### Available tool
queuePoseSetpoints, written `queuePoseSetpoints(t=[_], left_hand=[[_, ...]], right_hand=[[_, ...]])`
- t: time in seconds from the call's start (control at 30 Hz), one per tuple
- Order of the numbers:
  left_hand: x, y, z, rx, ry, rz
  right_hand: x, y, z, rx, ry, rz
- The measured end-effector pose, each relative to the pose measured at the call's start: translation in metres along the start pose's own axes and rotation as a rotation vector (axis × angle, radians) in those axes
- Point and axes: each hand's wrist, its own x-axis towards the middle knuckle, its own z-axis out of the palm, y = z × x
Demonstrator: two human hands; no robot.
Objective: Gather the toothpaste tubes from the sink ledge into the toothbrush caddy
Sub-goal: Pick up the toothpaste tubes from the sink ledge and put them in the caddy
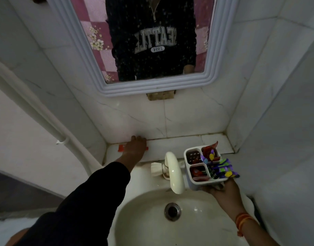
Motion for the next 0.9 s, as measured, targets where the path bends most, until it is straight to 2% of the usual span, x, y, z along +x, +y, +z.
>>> queuePoseSetpoints(t=[0.1, 0.3, 0.43, 0.53, 0.6, 0.7, 0.77, 0.9], left_hand=[[0.001, -0.005, 0.006, -0.057, 0.031, 0.034], [-0.013, 0.018, -0.049, -0.416, -0.052, 0.221], [-0.028, 0.060, -0.116, -0.411, -0.178, 0.368], [-0.034, 0.094, -0.147, -0.305, -0.221, 0.465], [-0.037, 0.112, -0.156, -0.190, -0.225, 0.526], [-0.041, 0.134, -0.155, -0.036, -0.194, 0.522], [-0.043, 0.142, -0.153, -0.041, -0.132, 0.498], [-0.046, 0.141, -0.158, -0.381, -0.143, 0.364]], right_hand=[[0.003, 0.004, -0.001, 0.093, 0.001, 0.037], [0.001, 0.006, -0.004, -0.060, -0.012, 0.034], [-0.003, 0.001, -0.007, -0.112, 0.005, 0.027], [-0.003, -0.001, -0.009, 0.011, 0.012, 0.111], [-0.003, -0.002, -0.006, 0.037, 0.015, 0.098], [-0.002, -0.005, -0.003, 0.152, 0.009, 0.134], [0.000, -0.004, -0.003, 0.209, 0.003, 0.146], [0.003, 0.005, -0.005, 0.218, 0.026, 0.130]])
